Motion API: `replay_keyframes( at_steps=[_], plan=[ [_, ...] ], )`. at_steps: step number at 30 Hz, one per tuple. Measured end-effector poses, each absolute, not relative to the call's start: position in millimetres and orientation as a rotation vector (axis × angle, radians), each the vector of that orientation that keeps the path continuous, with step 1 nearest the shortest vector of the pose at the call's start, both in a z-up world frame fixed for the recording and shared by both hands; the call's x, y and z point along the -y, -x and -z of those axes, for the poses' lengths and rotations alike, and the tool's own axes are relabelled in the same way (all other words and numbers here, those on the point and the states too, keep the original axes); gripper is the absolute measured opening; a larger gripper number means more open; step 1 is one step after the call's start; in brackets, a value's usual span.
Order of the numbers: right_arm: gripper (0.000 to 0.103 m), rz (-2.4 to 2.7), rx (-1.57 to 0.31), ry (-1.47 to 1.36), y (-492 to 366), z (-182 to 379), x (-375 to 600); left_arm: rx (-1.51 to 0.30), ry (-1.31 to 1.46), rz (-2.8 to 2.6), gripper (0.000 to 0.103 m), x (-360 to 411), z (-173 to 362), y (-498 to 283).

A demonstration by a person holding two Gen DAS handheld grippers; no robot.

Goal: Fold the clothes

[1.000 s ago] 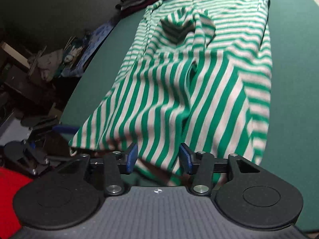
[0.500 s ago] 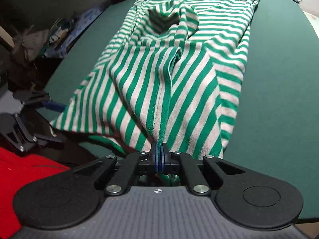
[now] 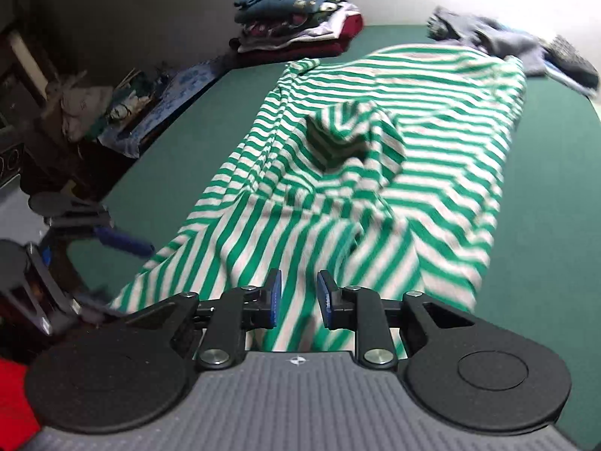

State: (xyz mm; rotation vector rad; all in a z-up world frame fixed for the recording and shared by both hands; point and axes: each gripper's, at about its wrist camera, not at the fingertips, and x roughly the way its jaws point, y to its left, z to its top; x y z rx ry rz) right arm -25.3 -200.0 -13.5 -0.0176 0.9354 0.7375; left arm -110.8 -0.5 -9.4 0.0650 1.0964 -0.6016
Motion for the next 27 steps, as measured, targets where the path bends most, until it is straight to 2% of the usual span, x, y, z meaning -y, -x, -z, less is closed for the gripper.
replay_keyframes(
  at_steps=[3,4,5,8,13,15,16,18,20,24,27],
  plan=[
    [0.022,-0.701,-1.001,-0.006,4,29,200,-1.095,-0.117,0.589,0.083,6,17,115],
    [0.016,-0.681,-1.027,-0.012,-2,34,202,-1.096,-0.14,0.588,0.084,10,16,116],
    [0.017,-0.696,-1.028,0.011,-4,28,203,-1.098,-0.164,0.587,0.084,14,15,118],
    [0.019,-0.754,-1.0,0.067,-15,4,208,-1.05,-0.223,0.582,0.08,18,-3,114],
    [0.024,-0.794,-0.918,0.008,-81,-61,200,-0.909,-0.246,0.583,0.093,25,-29,84],
    [0.029,-0.807,-0.905,-0.006,-111,-83,182,-0.907,-0.271,0.577,0.091,35,-20,68],
    [0.029,-0.809,-0.884,0.012,-122,-88,167,-0.917,-0.279,0.572,0.086,38,-12,60],
    [0.029,-0.811,-0.837,0.052,-145,-98,136,-0.94,-0.294,0.564,0.083,45,5,45],
    [0.029,-0.808,-0.819,0.048,-160,-85,107,-0.949,-0.292,0.531,0.083,47,18,38],
    [0.029,-0.801,-0.786,0.034,-191,-55,50,-0.936,-0.227,0.535,0.092,40,29,42],
    [0.029,-0.8,-0.775,0.05,-206,-28,11,-0.913,-0.209,0.53,0.094,40,35,48]
  ],
)
